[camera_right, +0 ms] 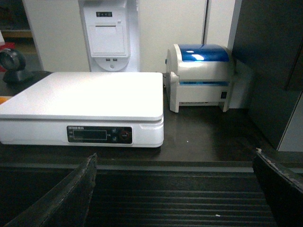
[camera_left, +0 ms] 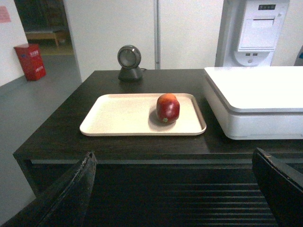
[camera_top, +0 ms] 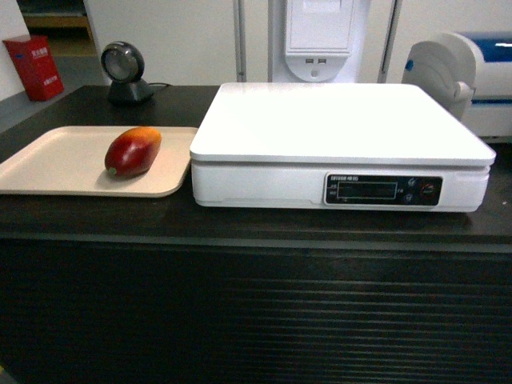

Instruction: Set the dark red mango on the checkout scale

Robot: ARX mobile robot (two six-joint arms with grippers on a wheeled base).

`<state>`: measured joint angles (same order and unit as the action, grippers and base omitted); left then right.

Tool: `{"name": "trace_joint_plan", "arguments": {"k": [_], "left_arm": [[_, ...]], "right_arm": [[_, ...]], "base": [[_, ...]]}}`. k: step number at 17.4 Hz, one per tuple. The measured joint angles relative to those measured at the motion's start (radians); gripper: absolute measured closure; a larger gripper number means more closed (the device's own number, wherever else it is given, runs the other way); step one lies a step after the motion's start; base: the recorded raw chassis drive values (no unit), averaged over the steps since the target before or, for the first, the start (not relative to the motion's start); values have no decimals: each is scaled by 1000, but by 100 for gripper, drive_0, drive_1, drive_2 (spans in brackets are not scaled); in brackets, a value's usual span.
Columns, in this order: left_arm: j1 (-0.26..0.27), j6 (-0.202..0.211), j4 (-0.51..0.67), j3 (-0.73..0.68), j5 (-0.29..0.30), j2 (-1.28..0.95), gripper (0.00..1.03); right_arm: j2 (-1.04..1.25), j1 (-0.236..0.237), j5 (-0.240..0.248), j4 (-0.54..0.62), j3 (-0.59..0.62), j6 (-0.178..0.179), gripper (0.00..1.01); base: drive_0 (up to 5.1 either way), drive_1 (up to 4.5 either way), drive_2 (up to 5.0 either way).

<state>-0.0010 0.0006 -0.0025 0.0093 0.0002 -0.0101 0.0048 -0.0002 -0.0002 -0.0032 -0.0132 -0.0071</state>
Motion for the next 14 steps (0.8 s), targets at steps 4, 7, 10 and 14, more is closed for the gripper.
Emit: {"name": "trace_joint_plan", "arguments": {"k": [4, 7, 10, 14], "left_arm": [[0, 0, -1, 0, 0, 0, 5], [0, 0, -1, 0, -1, 0, 5], [0, 0, -1, 0, -1, 0, 5], [0, 0, -1, 0, -1, 0, 5]], "right_arm": [[0, 0, 0, -1, 0, 0, 3], [0, 0, 0, 0, 0, -1, 3], [0, 0, 0, 0, 0, -1, 3], [0, 0, 0, 0, 0, -1, 3]], "base": [[0, 0, 0], [0, 0, 0], [0, 0, 0], [0, 0, 0]]}}
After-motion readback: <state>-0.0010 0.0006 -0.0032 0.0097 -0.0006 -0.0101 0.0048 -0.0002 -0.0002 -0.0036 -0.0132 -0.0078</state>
